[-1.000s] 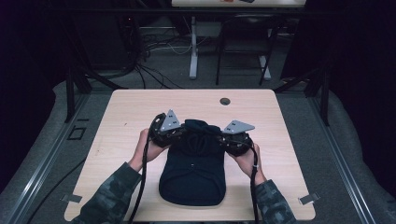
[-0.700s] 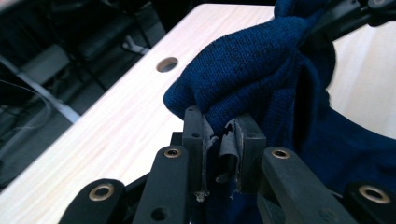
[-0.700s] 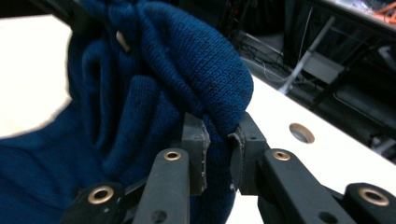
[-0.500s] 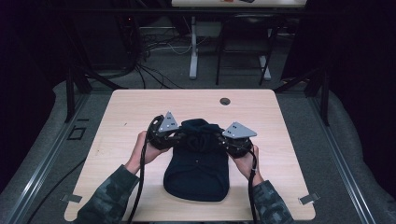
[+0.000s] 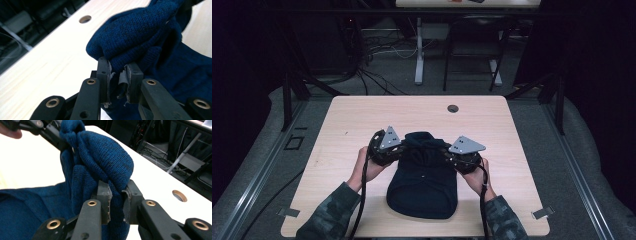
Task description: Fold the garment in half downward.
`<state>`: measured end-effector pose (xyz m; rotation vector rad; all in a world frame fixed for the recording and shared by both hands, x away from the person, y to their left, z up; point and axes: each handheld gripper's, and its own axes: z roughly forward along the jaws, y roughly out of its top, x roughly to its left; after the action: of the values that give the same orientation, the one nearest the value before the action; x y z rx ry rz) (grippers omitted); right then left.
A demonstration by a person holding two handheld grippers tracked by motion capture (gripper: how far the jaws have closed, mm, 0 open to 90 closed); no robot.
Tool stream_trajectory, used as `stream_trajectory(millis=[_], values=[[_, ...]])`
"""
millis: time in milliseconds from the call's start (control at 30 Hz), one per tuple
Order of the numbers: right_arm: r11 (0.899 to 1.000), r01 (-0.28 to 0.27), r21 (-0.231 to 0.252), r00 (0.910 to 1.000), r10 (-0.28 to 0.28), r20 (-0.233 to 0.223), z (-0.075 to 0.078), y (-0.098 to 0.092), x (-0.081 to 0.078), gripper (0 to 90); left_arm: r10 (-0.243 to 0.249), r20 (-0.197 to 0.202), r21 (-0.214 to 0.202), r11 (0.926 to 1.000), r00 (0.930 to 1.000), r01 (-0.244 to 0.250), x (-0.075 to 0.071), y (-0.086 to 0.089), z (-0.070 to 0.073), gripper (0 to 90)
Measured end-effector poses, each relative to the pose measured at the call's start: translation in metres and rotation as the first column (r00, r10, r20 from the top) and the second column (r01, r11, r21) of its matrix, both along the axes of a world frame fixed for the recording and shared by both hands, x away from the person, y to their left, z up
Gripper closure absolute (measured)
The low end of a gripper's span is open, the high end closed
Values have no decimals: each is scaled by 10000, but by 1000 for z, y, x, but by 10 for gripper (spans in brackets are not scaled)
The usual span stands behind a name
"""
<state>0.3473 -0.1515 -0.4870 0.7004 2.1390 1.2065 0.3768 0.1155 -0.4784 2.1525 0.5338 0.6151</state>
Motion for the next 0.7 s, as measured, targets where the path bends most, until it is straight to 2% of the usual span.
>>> stream_trajectory(millis=[100, 133, 200, 233, 300, 367, 467, 600, 700], values=[[9999, 126, 51, 9999, -127, 33, -1, -2, 0, 777, 61, 256, 86, 9999, 9997, -63, 0, -3, 1, 779], [9998, 157, 96, 9998, -158, 118, 0, -3, 0, 777, 22, 281, -1, 10000, 9996, -22, -1, -6, 3, 779], [9998, 102, 155, 9995, -107, 293, 1, -5, -2, 778, -42, 263, -79, 10000, 9996, 44, -1, -6, 5, 774], [9998, 45, 206, 9992, -53, 401, 1, -7, -3, 778, -188, -23, -321, 9993, 9998, 187, -2, -4, 5, 768], [9997, -94, 227, 9989, 84, 462, -1, -10, -5, 777, -224, -75, -344, 9992, 9997, 221, -5, -2, 3, 765], [9998, -152, 155, 9987, 144, 488, -5, -10, -8, 777, -228, -19, -220, 9995, 9997, 228, -9, -2, -1, 765], [9996, -107, -263, 9982, 122, 594, -10, -9, -14, 772, -223, 110, -33, 9997, 9997, 223, -13, -3, -5, 765], [9992, -150, -359, 9994, 161, 304, -14, -10, -17, 762, -215, 353, 107, 9997, 9991, 211, -21, -4, -10, 764], [9992, -130, -375, 9995, 140, 276, -15, -10, -19, 762, -169, 552, 221, 9996, 9983, 157, -25, -5, -13, 759]])
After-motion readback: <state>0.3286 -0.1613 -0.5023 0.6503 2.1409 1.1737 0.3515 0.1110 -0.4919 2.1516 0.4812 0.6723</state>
